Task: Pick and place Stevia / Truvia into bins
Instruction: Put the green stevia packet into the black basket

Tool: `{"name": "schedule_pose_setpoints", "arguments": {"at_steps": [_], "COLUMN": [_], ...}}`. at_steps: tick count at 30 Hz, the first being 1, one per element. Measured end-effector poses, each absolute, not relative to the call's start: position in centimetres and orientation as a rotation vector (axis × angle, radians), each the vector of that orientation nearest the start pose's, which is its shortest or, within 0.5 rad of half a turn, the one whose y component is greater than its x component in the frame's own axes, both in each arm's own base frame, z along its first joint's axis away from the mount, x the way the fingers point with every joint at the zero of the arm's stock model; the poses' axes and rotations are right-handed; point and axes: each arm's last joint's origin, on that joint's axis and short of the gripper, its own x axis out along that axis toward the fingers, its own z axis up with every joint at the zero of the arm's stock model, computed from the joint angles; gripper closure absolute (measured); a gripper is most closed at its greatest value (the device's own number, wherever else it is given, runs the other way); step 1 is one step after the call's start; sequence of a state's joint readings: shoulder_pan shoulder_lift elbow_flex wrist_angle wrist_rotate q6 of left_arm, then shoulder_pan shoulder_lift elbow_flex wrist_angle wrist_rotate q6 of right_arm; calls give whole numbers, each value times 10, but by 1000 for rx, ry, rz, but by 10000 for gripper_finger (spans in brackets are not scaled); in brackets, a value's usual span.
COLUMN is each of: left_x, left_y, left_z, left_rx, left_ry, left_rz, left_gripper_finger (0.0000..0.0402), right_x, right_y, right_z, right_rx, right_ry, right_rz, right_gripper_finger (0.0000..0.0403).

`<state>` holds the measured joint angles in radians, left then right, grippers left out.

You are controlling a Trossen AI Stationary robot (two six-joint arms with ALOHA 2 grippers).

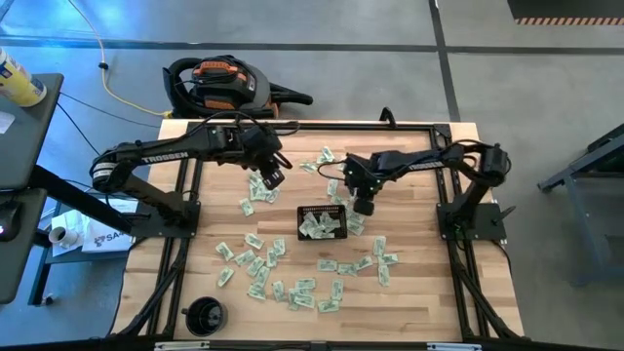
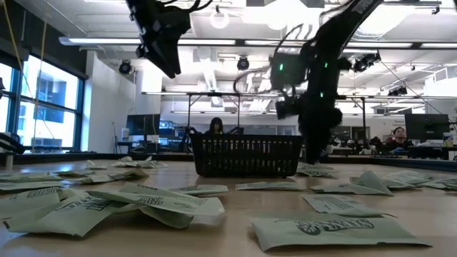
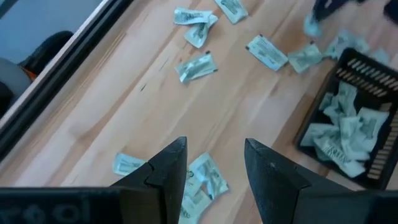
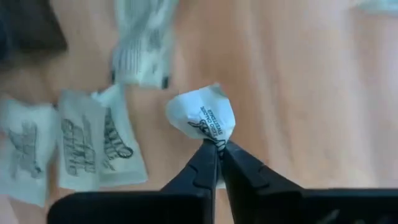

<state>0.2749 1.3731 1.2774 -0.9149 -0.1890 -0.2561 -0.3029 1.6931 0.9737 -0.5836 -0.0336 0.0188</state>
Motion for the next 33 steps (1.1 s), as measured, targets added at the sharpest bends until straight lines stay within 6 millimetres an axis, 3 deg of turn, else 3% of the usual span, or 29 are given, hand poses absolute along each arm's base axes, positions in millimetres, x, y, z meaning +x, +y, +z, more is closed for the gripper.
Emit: {"name": "schedule_pose_setpoints", "arguments": {"at_steps": [4,8,11,14,19,22,28,33], "left_x": [257,256,254,250,232,217,191,199], "left_y": [78,78,78,77,71,66,57,59], "left_z": [317,317,315,311,299,293,277,247], "left_rx": [-220,-186,-171,-160,-174,-214,-369,-374], "left_ry": [978,998,1030,1074,1133,1096,918,889], "left_rz": [524,508,508,501,497,471,502,478], "left_gripper_finger": [206,206,206,206,206,206,206,206], "right_x": [290,303,320,341,365,366,354,344], "right_y": [-74,-52,-37,-24,-2,5,9,-4], "right_z": [209,246,246,229,222,227,260,262], "right_rx": [253,333,417,484,500,434,304,394], "right_ry": [1144,1030,1018,1046,1081,1106,1133,1218], "right_rz": [-345,-250,-206,-193,-258,-352,-598,-695], "right_gripper_finger": [389,391,368,342,292,257,209,199]}}
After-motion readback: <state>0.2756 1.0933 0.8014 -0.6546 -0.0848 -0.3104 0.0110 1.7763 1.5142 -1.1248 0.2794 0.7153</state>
